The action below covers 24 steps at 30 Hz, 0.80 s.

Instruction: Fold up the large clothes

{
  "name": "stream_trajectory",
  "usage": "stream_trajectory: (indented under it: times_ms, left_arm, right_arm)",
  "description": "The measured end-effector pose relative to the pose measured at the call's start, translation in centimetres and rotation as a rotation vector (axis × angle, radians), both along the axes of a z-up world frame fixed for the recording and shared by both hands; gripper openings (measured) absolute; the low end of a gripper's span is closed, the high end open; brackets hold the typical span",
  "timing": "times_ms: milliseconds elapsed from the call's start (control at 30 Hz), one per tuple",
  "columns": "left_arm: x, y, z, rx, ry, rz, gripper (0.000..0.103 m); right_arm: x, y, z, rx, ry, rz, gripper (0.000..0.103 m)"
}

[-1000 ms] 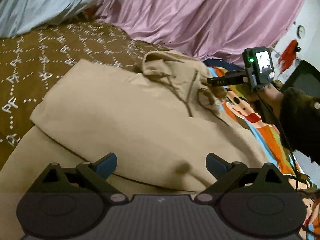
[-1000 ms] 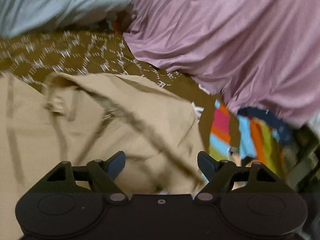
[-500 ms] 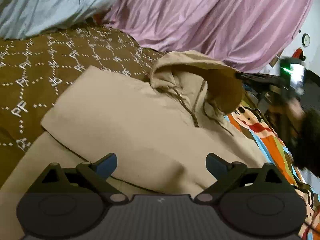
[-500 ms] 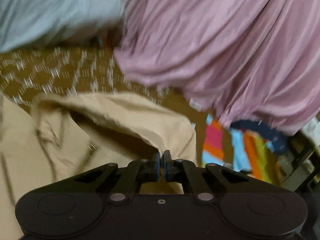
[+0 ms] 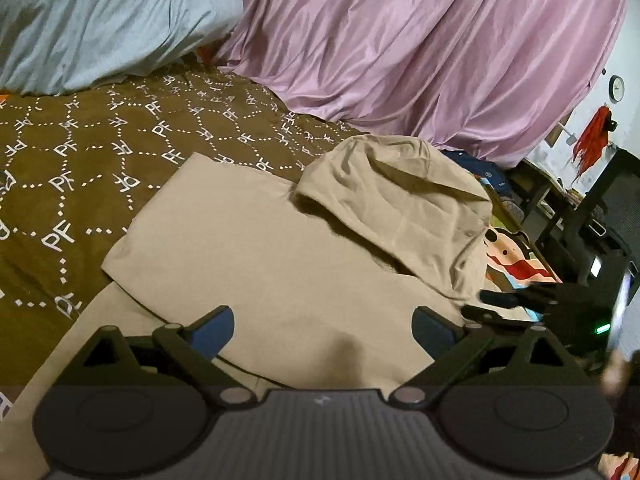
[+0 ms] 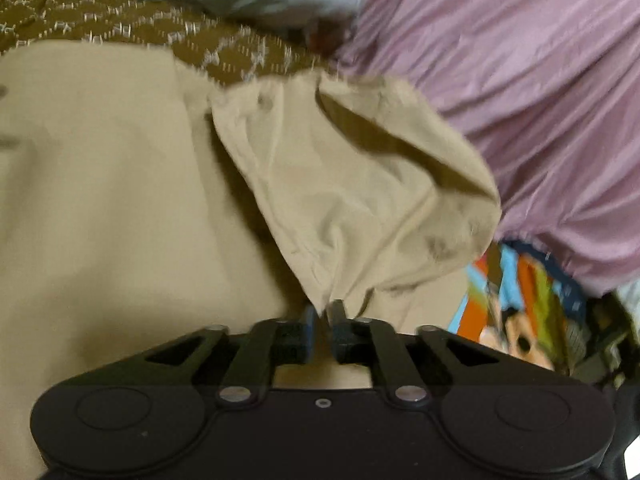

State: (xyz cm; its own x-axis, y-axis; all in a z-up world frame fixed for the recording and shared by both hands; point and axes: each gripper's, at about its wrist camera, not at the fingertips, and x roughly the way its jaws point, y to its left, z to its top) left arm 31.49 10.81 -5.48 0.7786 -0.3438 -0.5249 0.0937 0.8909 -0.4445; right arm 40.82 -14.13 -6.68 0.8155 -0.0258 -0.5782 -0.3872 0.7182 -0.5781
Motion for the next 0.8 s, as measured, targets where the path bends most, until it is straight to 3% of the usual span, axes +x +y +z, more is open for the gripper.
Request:
stream_trajectory:
  times_ms: [33, 100, 167, 333, 500, 567, 600, 633, 667, 733, 800]
  left_arm:
    - [0.0, 0.1, 0.0, -0.004, 0.003, 0.002, 0.098]
    - [0.2, 0.2, -0.1, -0.011, 0.012, 0.005, 0.098]
    - [0.1, 0.2, -0.3, -0.014, 0.018, 0.006, 0.098]
    - [0.3, -0.3, -0.7, 0.01, 0.029, -0.006, 0.098]
    - [0.4, -0.3, -0.8, 0.016, 0.021, -0.019, 0.098]
    - [0.6, -0.2, -0.8, 0.01, 0.02, -0.022, 0.098]
    - [0.7, -0.2, -0.9, 0.008, 0.024, -0.023, 0.097]
    - [0.7, -0.2, -0.9, 0.006, 0.029, -0.025, 0.096]
    - [0.7, -0.1, -0.9, 0.002, 0.031, -0.028, 0.096]
    - [0.6, 0.0, -0.8, -0.006, 0.029, -0.028, 0.095]
    - [0.4, 0.0, -0.5, -0.016, 0.019, -0.034, 0.095]
  right_arm:
    - [0.0, -0.5, 0.5, 0.042, 0.031, -0.014, 0.029]
    - [-0.7, -1.4, 2.2, 0.141, 0.07, -0.03, 0.056]
    - [-1.5, -2.0, 4.3, 0.206, 0.067, -0.024, 0.075]
    - [1.3, -1.4, 8.6, 0.106, -0.065, 0.023, 0.09]
    - [8.7, 0.1, 8.1, -0.072, -0.044, 0.037, 0.091]
    - [11.1, 0.4, 7.9, -0.1, -0.044, 0.023, 0.084]
    - [12.2, 0.4, 8.1, -0.084, -0.037, 0.005, 0.061]
    - [13.0, 0.3, 8.3, -0.052, -0.024, -0.016, 0.021]
    - [13.6, 0.1, 8.5, -0.017, -0.01, -0.044, 0.008]
    - [13.6, -0.3, 9.3, 0.048, -0.01, -0.071, 0.0]
    - [11.4, 0.0, 9.6, 0.022, -0.112, -0.03, 0.0]
